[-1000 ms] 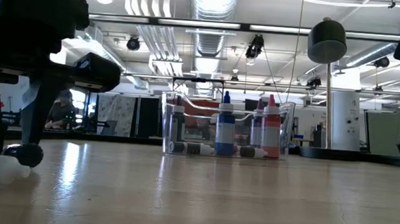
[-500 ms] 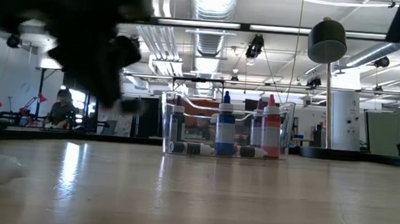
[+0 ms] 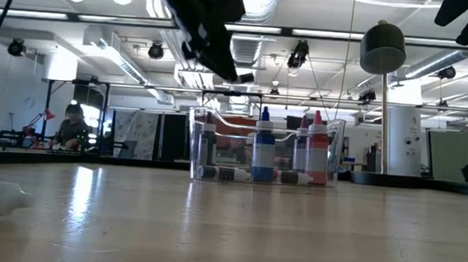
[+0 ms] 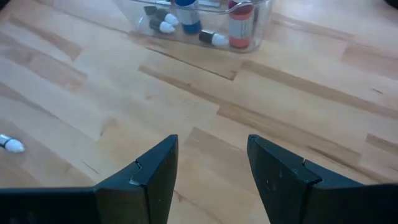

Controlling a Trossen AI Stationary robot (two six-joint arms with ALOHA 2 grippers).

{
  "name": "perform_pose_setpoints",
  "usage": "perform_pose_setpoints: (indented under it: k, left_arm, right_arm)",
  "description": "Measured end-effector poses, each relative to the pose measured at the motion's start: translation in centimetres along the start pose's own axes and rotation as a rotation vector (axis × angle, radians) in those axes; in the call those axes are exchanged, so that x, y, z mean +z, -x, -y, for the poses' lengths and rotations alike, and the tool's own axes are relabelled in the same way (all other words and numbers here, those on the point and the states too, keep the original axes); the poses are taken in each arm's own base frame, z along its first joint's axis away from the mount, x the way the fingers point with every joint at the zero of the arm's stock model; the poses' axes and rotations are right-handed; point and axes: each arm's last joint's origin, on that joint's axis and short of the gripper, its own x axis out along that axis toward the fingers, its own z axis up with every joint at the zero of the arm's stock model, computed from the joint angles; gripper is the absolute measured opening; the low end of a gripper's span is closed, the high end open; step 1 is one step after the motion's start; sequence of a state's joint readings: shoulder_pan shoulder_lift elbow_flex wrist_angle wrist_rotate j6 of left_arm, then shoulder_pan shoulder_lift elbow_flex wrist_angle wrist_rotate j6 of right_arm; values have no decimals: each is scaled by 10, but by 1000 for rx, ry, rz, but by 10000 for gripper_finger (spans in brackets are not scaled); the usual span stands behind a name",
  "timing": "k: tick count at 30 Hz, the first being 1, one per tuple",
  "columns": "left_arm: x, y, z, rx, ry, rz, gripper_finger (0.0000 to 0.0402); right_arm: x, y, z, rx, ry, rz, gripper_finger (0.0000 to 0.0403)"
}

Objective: Pick & Place food coloring
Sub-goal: Put the small violet food coloring bottle into the transparent bin, then put the small blue food coloring bottle into the transparent bin

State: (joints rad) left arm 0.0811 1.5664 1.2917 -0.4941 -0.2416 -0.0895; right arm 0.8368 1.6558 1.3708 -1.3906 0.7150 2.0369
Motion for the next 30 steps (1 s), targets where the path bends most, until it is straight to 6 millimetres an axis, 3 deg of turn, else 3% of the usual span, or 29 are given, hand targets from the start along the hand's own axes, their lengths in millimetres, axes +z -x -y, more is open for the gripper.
perform_pose_setpoints:
  k: [4,9,17,22,30]
  left_arm:
    - [3,-16,-9,-18,12,-46,69]
    - [4,-10,-5,-9,-58,-90,125]
    - [-3,44,33,-236,-250,-96,148]
    - [-31,62,56,-339,-275,-173,149]
    - [-89,66,109,-504,-208,-315,149]
  right_arm:
    - [0,0,0,-2,-33,-7,187]
    - [0,0,0,-2,-58,-9,187]
    - [-1,0,0,-1,-55,-9,187]
    - [-1,0,-1,4,-58,-12,187]
    - [-5,-2,-3,18,-55,-16,187]
